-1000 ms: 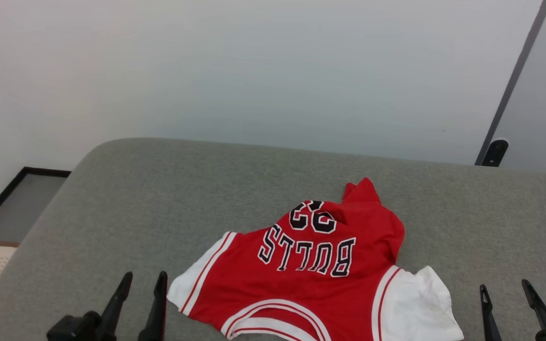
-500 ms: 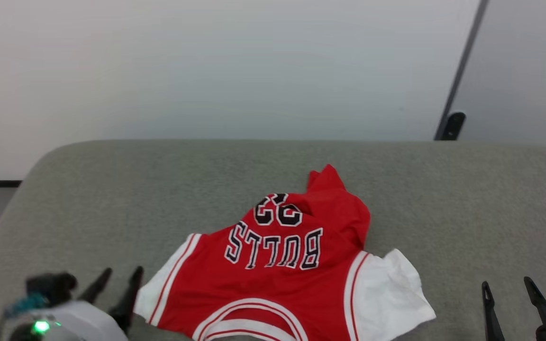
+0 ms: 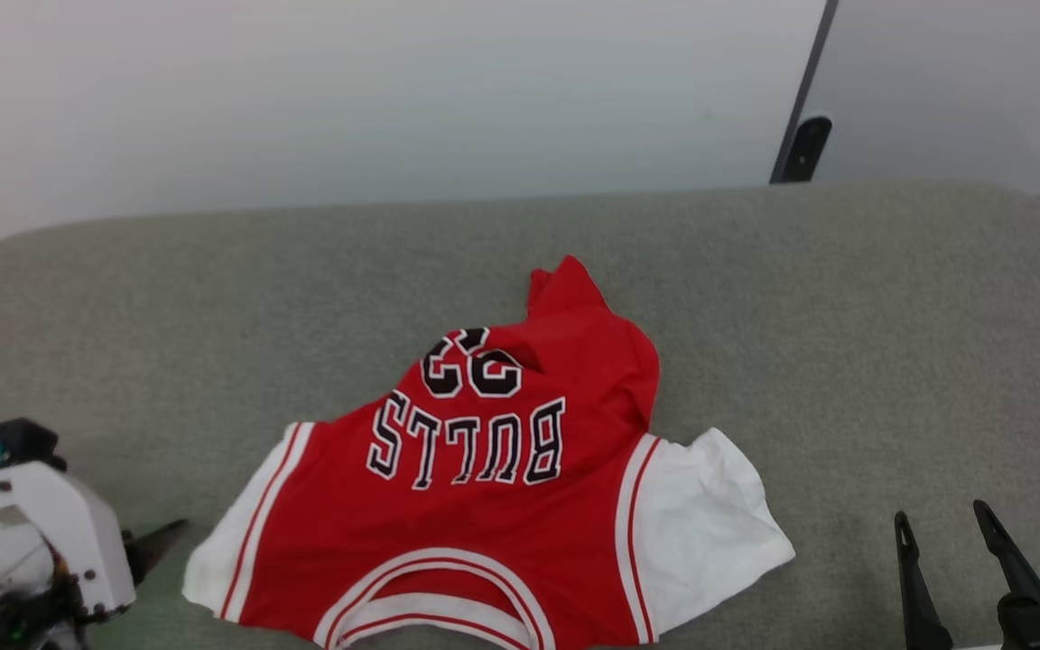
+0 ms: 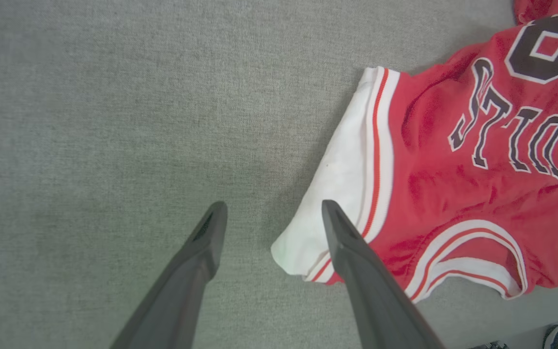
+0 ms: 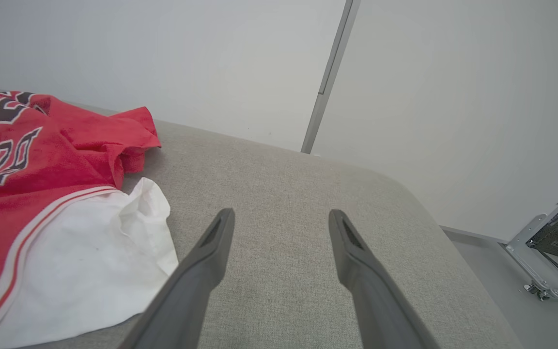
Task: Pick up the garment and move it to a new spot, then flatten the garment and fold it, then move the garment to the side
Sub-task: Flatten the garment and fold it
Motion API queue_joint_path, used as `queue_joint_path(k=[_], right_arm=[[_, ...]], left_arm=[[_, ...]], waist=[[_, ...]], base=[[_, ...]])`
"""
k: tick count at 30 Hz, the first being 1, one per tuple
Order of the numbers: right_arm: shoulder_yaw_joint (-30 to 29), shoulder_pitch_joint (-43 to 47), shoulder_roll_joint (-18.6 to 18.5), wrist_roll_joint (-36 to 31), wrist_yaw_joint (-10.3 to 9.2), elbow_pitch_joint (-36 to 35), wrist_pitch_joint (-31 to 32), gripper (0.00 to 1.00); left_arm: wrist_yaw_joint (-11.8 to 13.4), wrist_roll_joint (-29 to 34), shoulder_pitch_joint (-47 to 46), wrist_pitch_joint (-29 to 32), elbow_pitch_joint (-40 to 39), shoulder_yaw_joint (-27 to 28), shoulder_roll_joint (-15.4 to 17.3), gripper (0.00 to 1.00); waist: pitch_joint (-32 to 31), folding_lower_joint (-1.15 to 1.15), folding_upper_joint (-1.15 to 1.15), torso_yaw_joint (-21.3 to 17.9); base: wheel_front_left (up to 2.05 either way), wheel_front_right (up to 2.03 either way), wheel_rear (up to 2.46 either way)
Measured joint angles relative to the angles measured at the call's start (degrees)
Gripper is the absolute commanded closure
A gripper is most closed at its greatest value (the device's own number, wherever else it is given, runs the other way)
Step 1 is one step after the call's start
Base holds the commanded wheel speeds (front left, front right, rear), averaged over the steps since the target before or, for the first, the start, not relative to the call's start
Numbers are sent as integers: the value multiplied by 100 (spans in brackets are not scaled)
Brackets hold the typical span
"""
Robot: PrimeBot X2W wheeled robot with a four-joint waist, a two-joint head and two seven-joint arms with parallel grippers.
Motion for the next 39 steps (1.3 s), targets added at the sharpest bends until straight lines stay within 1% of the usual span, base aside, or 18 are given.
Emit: queue_joint_path(k=[6,7,11,13,20,23,25,28,29,33,35,36,37,38,39], right_arm=[[48,-108,-1,-14,0,-7,0,0],[48,-111,-2,-22,0,-7,0,0],[48,-132,-4,-22,0,-5,0,0],[52,-172,-4,-22,0,-4,0,0],[85,-194,-3,-22,0,-3,0,0],[82,-198,-3,-23,0,-1,0,0],[84,-204,-3,-33,0,4,0,0],[82,-247,-3,-40,0,21,0,0],[85,-249,-3,-41,0,26,0,0],[105,-256,-3,-41,0,52,0,0],[118,-288,-2,-41,0,63,0,0],[119,-313,-2,-41,0,65,0,0],[123,-321,-2,-41,0,65,0,0],[126,-321,-2,-41,0,71,0,0],[131,-321,-2,-40,0,78,0,0]], left_arm=[[253,-1,-365,730,302,-260,-5,0],[264,11,-400,843,328,-316,3,0],[402,32,-538,1146,390,-422,14,0],[408,54,-540,1201,408,-472,11,0],[654,-11,-544,1548,449,-544,-64,0],[817,-49,-576,1735,423,-560,-98,4],[907,-56,-603,1869,370,-582,-99,14],[1022,-136,-602,1976,264,-566,-149,12],[1063,-137,-601,2014,231,-578,-167,9],[1180,-155,-595,2091,80,-624,-260,10],[1226,-171,-594,2091,40,-637,-315,22],[1227,-156,-594,2087,26,-658,-318,31],[1228,-130,-594,2080,30,-679,-318,49],[1234,-122,-594,2076,41,-692,-320,56],[1234,-91,-594,2018,57,-702,-322,66]], waist=[[260,0,0,-99],[291,0,0,-113],[389,0,0,-147],[425,0,0,-153],[514,0,0,-126],[540,0,0,-98],[552,0,0,-77],[563,0,0,-47],[568,0,0,-38],[588,0,0,-6],[604,0,0,1],[612,0,0,4],[620,0,0,5],[627,0,0,6],[633,0,0,5]], base=[[0,0,0],[0,0,0],[0,0,0],[0,0,0],[0,0,0],[0,0,0],[0,0,0],[0,0,0],[0,0,0],[0,0,0],[0,0,0],[0,0,0],[0,0,0],[0,0,0],[0,0,0]])
